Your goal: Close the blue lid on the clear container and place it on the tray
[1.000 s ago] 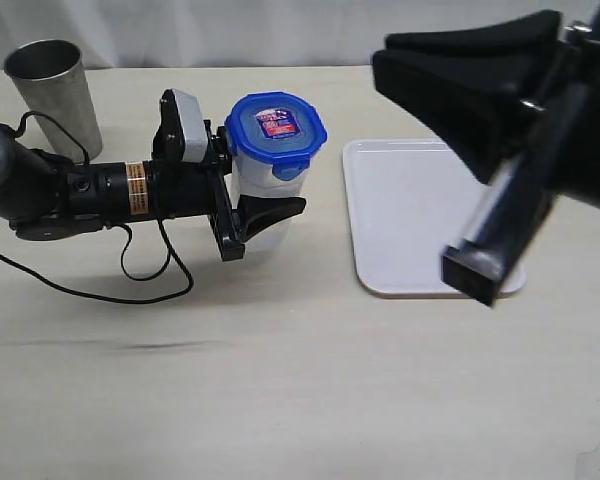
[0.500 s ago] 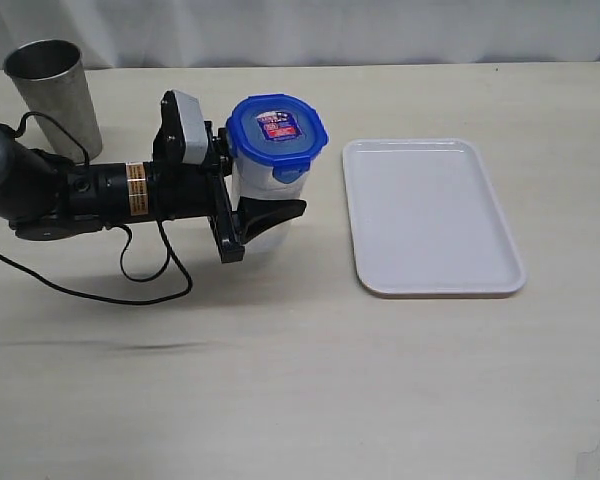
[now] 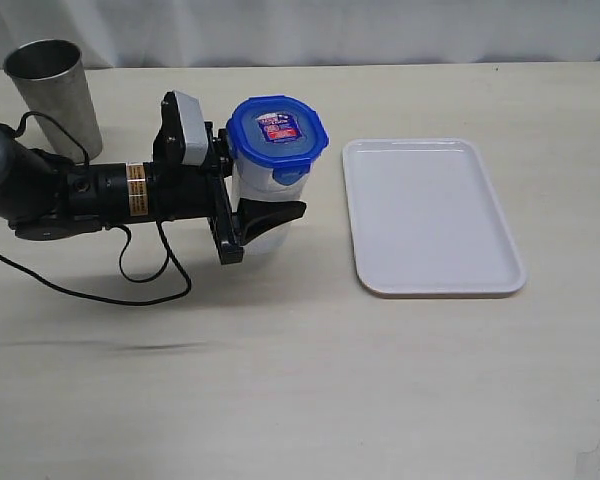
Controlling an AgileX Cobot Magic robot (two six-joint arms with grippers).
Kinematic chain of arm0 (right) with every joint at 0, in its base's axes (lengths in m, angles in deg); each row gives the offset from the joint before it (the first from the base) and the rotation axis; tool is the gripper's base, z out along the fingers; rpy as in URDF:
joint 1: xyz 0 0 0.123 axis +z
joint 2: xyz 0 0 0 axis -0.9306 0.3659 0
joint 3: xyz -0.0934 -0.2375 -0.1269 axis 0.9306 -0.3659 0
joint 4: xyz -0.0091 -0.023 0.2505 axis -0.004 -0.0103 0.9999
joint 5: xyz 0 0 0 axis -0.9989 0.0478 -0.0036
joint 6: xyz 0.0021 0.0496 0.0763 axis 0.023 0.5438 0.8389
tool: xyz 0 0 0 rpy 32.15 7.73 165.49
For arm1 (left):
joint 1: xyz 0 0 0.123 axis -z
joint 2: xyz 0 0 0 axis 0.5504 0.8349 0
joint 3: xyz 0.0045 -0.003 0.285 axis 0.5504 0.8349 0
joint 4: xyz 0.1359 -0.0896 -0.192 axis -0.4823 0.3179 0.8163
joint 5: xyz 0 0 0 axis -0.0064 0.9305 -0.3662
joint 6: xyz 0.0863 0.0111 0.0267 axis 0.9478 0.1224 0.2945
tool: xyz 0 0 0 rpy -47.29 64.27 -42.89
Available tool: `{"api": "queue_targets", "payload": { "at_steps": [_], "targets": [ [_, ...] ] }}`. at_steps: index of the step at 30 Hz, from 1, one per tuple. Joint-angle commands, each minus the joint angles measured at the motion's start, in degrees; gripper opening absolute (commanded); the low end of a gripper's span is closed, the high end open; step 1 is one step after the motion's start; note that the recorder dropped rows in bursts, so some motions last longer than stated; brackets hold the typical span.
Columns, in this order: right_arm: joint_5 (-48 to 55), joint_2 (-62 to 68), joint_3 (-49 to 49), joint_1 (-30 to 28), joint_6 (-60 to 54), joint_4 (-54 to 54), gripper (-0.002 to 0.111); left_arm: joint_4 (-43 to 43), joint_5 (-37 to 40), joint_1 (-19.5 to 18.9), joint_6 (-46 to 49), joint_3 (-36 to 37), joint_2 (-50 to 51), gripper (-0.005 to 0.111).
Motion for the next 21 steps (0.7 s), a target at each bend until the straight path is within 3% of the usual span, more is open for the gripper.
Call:
{"api": "queue_targets", "payload": {
  "at_steps": [1,8,13,21],
  "targets": [
    [0.53,-0.21,-0.25,-0.10,0.12,0.26,0.004,0.52,-2.83,0.14,-0.58,-0.24,-0.75,0.000],
    [-1.61,-0.21,-1.79,-3.66,0.12,5.27,0.004,0.52,-2.83,0.14,-0.58,-0.24,-0.75,0.000],
    [-3.81,-0.21,-8.42,-17.12,0.12,7.91,0.004,0.62,-2.83,0.14,-0.58,-0.24,-0.75,0.000],
    [3.11,-0.21,-17.32,-38.96,0.12,6.72,0.004,0.73,-2.83,0.14,-0.58,-0.24,-0.75,0.000]
  ]
}}
